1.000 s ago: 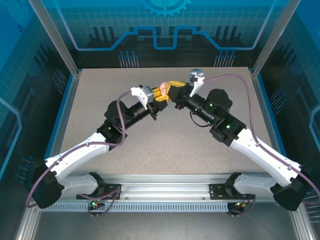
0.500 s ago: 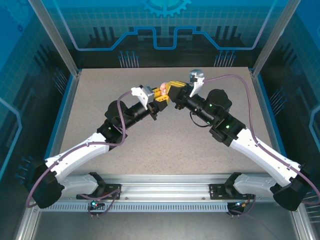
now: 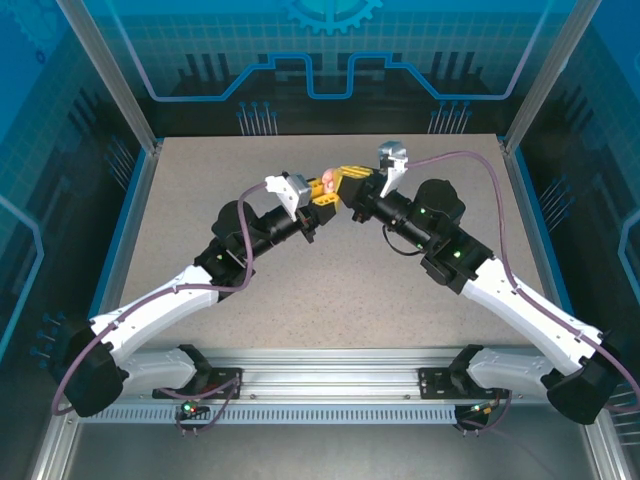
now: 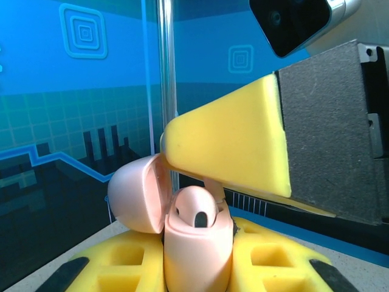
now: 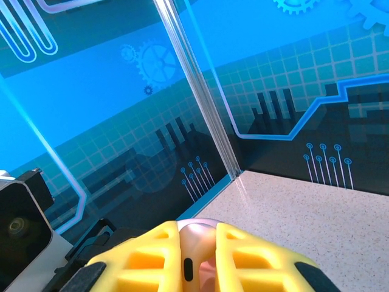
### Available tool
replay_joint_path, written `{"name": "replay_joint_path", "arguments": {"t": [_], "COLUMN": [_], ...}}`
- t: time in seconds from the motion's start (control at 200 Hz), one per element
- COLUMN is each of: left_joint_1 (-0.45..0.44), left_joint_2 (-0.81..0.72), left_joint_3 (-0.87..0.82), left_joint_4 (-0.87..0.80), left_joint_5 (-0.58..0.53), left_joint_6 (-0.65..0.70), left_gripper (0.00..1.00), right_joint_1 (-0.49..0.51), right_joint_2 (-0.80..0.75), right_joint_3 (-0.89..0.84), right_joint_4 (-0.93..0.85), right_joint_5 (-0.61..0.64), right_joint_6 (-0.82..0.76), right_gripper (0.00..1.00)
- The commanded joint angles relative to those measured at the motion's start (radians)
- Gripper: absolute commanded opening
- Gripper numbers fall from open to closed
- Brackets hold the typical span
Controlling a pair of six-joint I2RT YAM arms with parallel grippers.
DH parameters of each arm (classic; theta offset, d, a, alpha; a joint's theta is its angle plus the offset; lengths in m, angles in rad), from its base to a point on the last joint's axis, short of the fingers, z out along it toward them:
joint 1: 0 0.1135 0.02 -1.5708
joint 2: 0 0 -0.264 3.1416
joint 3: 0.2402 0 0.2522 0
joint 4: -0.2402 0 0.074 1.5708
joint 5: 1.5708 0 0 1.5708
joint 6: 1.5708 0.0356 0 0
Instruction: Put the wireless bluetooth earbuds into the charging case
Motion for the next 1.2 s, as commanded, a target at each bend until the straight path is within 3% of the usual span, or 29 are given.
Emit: {"name": "replay_joint_path", "arguments": {"t": [0.0, 0.405, 0.905, 1.196], "left_joint_1": [-0.010, -0.011, -0.013, -0.012], "left_joint_2": [-0.030, -0.035, -0.032, -0.021], "left_joint_3": [0.046, 0.034, 0.031, 0.025], "left_joint_4": [0.097, 0.098, 0.100, 0.071], "left_joint_5": [0.000, 0.016, 0.031, -0.070], "left_joint_6": [0.003, -0.006, -0.019, -0.020], "left_gripper": [0.00, 0.00, 0.00, 0.00], "right_joint_1": [-0.003, -0.044, -0.053, -0.072], "right_joint_2": [0.000, 0.027, 0.051, -0.033], "right_joint_3": [-0.040, -0.050, -0.037, -0.017], "right_joint_4": [-0.054, 0.055, 0.065, -0.025], "right_joint_5": [0.027, 0.066, 0.051, 0.091], "right_joint_6": [-0.007, 0.135, 0.146, 0.154], "right_gripper": [0.15, 0.14, 0.14, 0.14]}}
